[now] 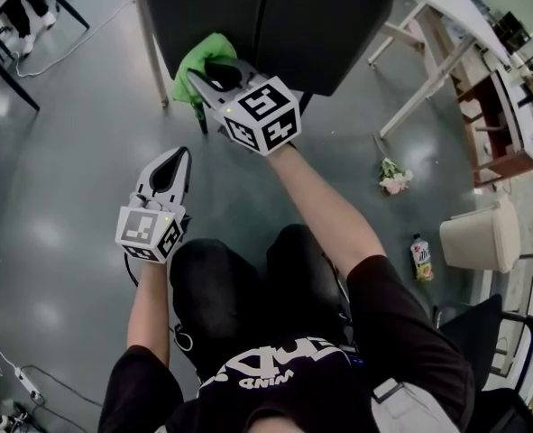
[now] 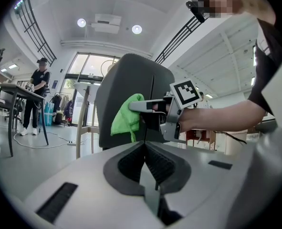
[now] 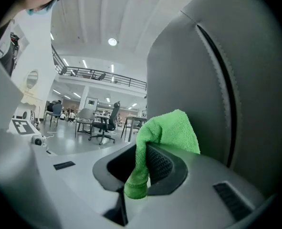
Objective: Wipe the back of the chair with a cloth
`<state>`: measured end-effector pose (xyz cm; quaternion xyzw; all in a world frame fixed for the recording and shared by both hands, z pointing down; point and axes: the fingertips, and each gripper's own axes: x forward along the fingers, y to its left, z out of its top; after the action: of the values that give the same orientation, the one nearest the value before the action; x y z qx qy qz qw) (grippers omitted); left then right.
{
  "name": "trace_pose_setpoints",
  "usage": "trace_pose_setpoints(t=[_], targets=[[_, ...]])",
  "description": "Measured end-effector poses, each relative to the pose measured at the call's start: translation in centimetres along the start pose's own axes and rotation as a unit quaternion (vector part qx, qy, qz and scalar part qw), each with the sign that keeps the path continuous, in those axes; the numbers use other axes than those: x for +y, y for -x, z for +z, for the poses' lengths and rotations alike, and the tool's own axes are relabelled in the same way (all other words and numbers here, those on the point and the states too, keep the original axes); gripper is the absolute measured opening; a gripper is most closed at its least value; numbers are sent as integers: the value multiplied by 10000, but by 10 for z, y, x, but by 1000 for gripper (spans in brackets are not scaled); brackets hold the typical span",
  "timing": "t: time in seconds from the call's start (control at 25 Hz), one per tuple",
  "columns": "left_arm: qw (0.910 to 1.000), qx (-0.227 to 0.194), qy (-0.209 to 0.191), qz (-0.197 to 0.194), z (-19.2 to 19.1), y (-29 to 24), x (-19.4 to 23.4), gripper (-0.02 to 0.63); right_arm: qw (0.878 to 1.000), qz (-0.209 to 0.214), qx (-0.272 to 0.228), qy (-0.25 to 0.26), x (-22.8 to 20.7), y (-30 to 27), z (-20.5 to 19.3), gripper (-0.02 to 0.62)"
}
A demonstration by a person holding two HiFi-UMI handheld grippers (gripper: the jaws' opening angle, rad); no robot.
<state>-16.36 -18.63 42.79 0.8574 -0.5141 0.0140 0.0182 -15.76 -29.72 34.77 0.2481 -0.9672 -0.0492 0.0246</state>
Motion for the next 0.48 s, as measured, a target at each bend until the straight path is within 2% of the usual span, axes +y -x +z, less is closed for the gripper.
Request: trace_pose_setpoints(t=[0.48], targets=[[9999,84,-23,-131,-9,-4,-15,0,9934,-1042,475,44,-59,142,-60,49]])
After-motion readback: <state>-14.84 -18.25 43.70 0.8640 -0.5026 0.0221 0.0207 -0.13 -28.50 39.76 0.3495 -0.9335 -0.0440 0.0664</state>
